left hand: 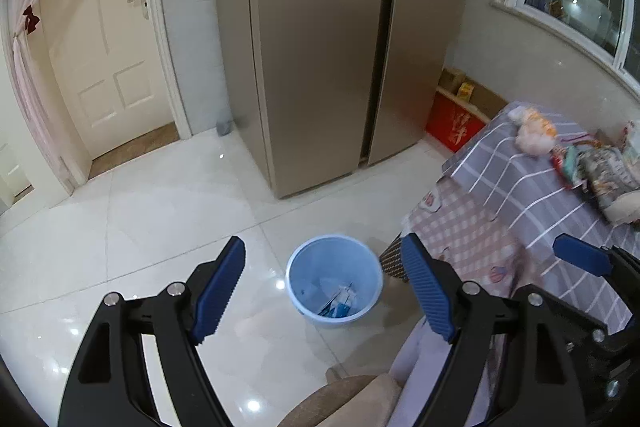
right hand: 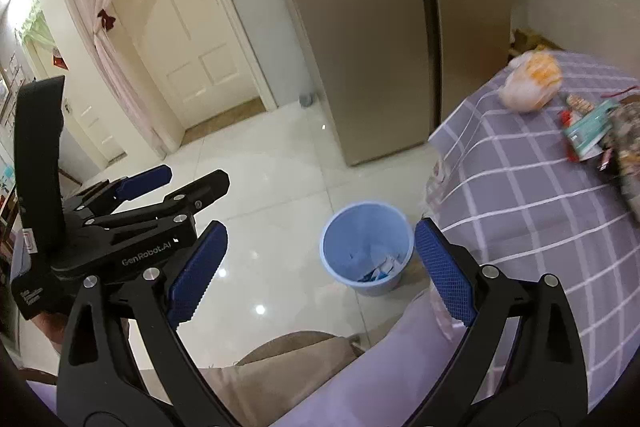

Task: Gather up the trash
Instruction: 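Move both open tools back toward the trash on the table, then grasp the newspaper bundle with the right tool while the left tool grasps the bread bag, then carry both items over the blue bin and open both tools to drop them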

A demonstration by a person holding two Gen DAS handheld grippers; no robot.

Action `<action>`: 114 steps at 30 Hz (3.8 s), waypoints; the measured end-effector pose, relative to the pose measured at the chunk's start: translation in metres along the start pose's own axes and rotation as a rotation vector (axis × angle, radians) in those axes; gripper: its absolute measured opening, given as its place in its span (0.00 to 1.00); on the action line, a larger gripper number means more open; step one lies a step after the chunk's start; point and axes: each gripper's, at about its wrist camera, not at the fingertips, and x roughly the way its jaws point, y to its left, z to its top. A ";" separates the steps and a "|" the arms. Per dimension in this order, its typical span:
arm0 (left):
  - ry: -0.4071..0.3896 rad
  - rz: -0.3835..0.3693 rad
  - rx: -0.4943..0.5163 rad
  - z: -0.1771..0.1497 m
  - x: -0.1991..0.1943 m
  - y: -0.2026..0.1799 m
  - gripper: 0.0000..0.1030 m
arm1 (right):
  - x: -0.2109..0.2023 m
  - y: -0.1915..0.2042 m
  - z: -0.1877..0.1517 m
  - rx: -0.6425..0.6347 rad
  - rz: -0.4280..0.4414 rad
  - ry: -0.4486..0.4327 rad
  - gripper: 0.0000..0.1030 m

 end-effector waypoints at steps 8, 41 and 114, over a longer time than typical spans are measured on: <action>-0.066 -0.044 0.016 0.016 -0.026 -0.017 0.79 | -0.040 -0.019 0.002 0.046 -0.081 -0.104 0.90; -0.004 -0.238 0.196 0.015 -0.003 -0.155 0.82 | -0.102 -0.199 -0.020 0.360 -0.306 -0.242 0.76; -0.008 -0.154 0.125 0.064 0.029 -0.058 0.25 | -0.044 -0.099 0.059 0.218 -0.169 -0.177 0.07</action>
